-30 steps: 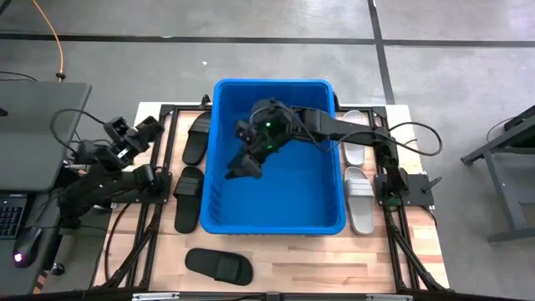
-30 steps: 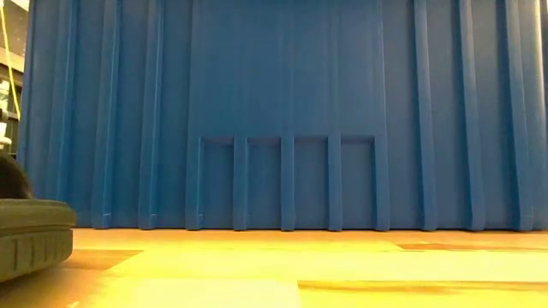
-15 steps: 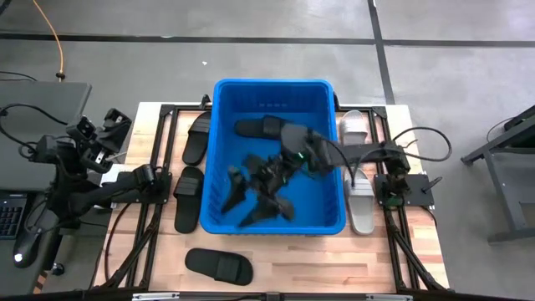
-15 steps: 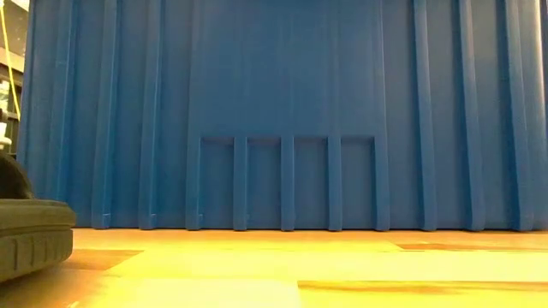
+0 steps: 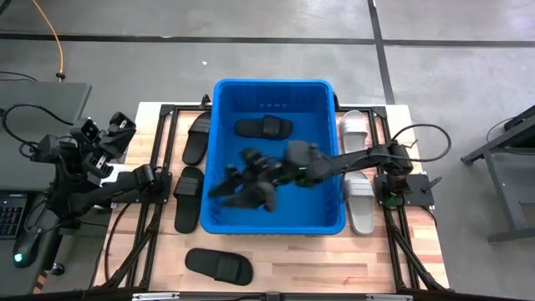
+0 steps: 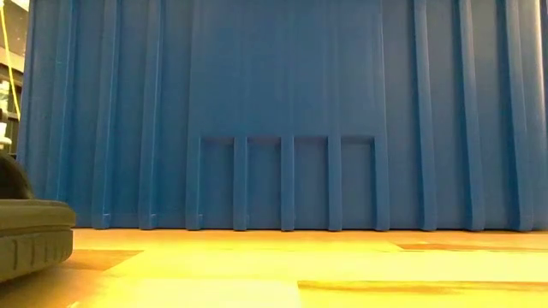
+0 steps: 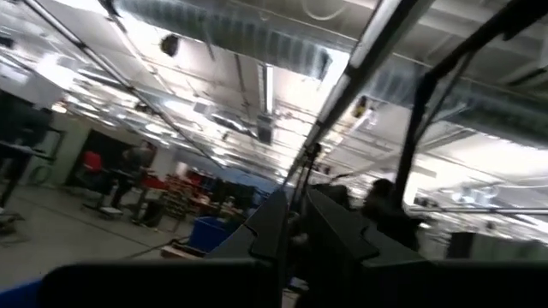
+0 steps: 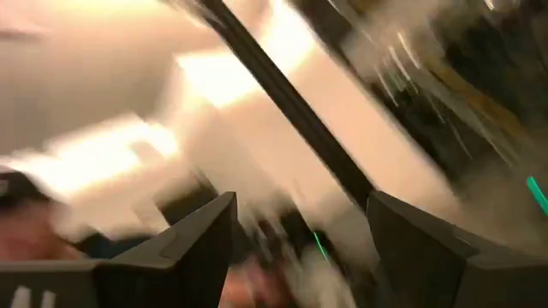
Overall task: Pick and place slides into bin
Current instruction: Put the black slide into the blue container
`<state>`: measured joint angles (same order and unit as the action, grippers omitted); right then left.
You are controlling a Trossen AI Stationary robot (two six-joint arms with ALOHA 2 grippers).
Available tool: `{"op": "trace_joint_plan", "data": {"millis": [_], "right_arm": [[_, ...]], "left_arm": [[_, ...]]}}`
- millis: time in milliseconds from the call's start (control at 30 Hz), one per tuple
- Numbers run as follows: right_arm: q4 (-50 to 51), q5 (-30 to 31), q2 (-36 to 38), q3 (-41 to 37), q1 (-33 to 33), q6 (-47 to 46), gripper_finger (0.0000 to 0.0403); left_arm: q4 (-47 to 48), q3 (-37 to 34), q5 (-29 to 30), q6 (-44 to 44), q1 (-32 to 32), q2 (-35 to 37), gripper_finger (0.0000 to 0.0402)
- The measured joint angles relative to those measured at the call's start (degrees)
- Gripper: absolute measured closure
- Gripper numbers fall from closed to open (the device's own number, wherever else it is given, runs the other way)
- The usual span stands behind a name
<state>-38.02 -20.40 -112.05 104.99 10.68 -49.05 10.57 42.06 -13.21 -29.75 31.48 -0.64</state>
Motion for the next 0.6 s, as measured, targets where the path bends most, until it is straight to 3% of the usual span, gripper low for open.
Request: {"op": "trace_joint_plan", "data": {"millis": [100, 133, 367, 600], "right_arm": [[-17.54, 0.34, 4.91, -12.50, -0.10, -1.96, 0.0151], [-19.15, 0.97, 6.50, -16.27, -0.01, -2.63, 0.0151], [-15.81, 19.61, 22.35, -37.39, 2.88, 4.08, 0.0151], [-15.27, 35.56, 39.90, -57.72, 7.26, 7.18, 0.0150]], "left_arm": [[0.06, 0.00, -2.74, -2.88, 0.00, 0.00, 0.0364], [0.03, 0.00, -3.79, -3.62, 0.00, 0.00, 0.0364], [3.97, 0.00, -12.25, -9.65, 0.00, 0.00, 0.0364], [9.85, 0.00, -14.31, -11.63, 0.00, -0.01, 0.0364]]}}
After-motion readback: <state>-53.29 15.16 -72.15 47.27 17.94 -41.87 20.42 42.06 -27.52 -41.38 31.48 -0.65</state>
